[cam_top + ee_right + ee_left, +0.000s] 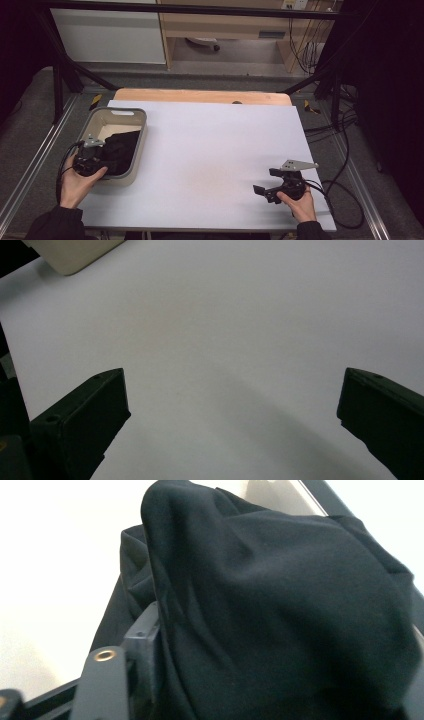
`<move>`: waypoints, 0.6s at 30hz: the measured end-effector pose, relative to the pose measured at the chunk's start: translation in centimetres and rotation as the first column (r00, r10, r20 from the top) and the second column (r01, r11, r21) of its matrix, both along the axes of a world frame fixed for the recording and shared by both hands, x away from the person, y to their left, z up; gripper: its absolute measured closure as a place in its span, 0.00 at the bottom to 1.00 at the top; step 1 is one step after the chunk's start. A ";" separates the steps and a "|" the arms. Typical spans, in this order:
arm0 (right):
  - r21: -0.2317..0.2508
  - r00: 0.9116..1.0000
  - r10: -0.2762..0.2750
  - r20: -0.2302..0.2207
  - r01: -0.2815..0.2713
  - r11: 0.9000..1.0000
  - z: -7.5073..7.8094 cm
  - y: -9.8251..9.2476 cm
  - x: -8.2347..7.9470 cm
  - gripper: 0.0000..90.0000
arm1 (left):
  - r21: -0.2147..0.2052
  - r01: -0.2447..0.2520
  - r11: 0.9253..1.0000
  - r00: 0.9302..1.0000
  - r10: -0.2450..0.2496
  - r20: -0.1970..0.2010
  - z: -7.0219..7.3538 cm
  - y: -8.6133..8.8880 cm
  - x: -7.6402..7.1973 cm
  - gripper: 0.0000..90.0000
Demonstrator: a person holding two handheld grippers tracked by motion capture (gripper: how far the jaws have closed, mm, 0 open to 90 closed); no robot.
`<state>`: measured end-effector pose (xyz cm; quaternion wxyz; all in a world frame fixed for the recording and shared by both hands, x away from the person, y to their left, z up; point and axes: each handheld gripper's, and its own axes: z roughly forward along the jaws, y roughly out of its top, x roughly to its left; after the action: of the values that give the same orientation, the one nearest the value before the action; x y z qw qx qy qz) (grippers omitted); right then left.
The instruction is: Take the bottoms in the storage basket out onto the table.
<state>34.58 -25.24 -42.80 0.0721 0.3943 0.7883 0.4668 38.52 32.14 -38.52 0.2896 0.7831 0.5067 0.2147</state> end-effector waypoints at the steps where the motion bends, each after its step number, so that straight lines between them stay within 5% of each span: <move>1: -0.001 1.000 0.000 0.000 0.000 1.000 0.0 0.0 0.0 0.01 | 0.001 -0.001 1.000 1.000 0.001 -0.003 0.0 0.0 0.0 0.43; 18: 0.000 1.000 -0.001 0.000 0.001 1.000 0.0 0.0 0.0 0.01 | -0.004 -0.021 1.000 0.999 0.021 -0.037 0.3 0.2 -0.1 0.71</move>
<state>34.56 -25.26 -42.78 0.0721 0.3948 0.7880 0.4669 38.44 32.31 -38.25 0.2798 0.7807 0.5208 0.2022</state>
